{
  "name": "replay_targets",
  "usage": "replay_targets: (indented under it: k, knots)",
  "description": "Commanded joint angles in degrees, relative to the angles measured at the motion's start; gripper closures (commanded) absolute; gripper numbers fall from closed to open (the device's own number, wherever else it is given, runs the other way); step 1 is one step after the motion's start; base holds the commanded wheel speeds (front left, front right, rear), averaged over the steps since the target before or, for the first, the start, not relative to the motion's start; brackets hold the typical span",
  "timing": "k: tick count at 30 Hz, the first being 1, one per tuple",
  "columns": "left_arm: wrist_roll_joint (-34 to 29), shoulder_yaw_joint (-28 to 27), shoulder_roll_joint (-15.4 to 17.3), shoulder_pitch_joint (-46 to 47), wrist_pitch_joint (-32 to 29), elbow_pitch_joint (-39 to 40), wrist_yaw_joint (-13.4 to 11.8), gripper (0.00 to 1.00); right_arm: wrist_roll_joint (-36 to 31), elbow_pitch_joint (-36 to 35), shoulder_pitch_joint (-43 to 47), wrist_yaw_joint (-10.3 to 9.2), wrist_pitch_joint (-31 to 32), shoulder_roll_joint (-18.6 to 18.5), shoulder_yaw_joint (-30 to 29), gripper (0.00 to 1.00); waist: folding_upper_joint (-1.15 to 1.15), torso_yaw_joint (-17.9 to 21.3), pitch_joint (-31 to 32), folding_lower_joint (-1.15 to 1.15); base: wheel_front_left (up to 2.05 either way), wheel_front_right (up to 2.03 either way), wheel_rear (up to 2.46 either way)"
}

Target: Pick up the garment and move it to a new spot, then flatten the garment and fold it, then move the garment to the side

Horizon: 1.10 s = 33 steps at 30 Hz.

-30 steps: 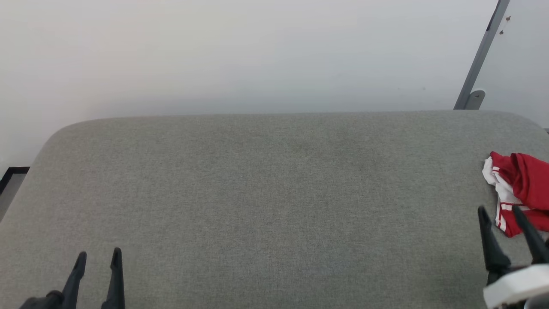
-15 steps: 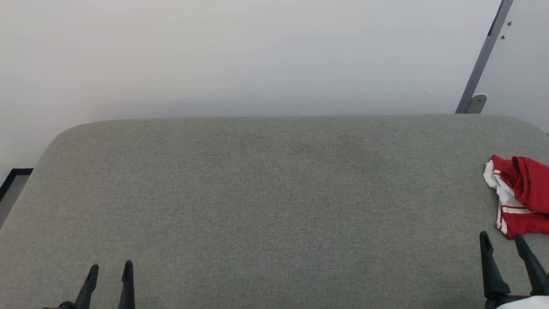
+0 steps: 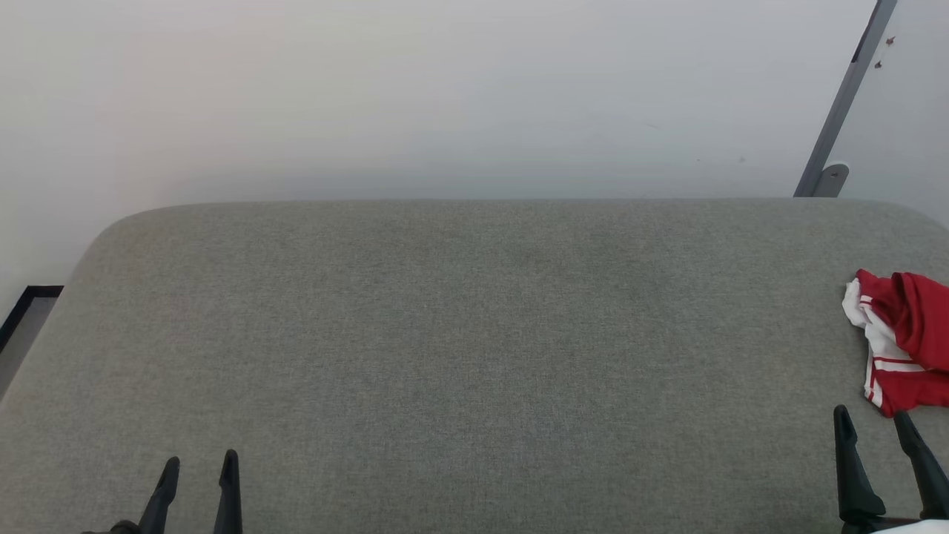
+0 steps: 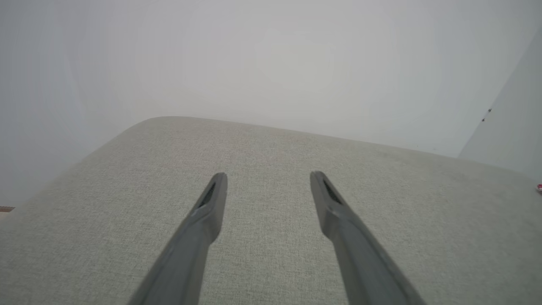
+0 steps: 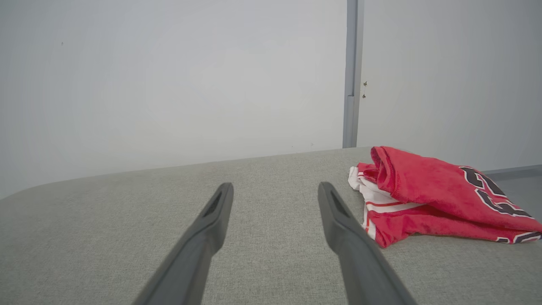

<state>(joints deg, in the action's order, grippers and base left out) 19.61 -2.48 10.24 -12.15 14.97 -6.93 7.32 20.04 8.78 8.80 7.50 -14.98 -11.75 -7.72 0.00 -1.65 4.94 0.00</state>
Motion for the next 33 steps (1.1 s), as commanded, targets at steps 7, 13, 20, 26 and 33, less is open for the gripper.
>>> replay_targets:
  k: [7,13,20,26,33]
  knots:
    - [-1.15,-0.5,-0.62,-0.12,0.27,1.01,0.19,0.0,-0.39,-0.47,0.69,-0.02,-0.22,0.52,-0.62,0.0,0.0,-0.16,0.0,0.0,0.0,0.0,0.0]
    - [-0.3,-1.13,-1.57,-0.01,-0.19,1.19,-0.01,1.0,-0.3,0.61,0.05,0.0,0.12,0.93,-0.42,1.0,0.0,-0.3,0.05,0.0,0.0,0.0,0.0]
    - [5.67,-1.28,-2.29,1.47,-1.97,-0.22,0.0,1.0,5.5,1.86,-1.25,0.0,2.1,1.91,-0.35,1.0,0.0,-0.21,-0.19,0.0,0.0,0.0,0.0]
    - [11.35,-1.53,-2.71,2.97,-3.63,-0.77,0.02,1.0,11.17,2.01,-2.4,0.0,3.67,2.49,-0.14,1.0,0.0,-0.12,-0.44,0.0,0.0,0.0,0.0]
    - [18.36,-1.84,-3.23,4.8,-5.66,-1.47,0.04,1.0,18.16,2.28,-3.83,0.0,5.65,3.21,0.07,1.0,0.0,0.01,-0.77,0.0,0.0,0.0,0.0]
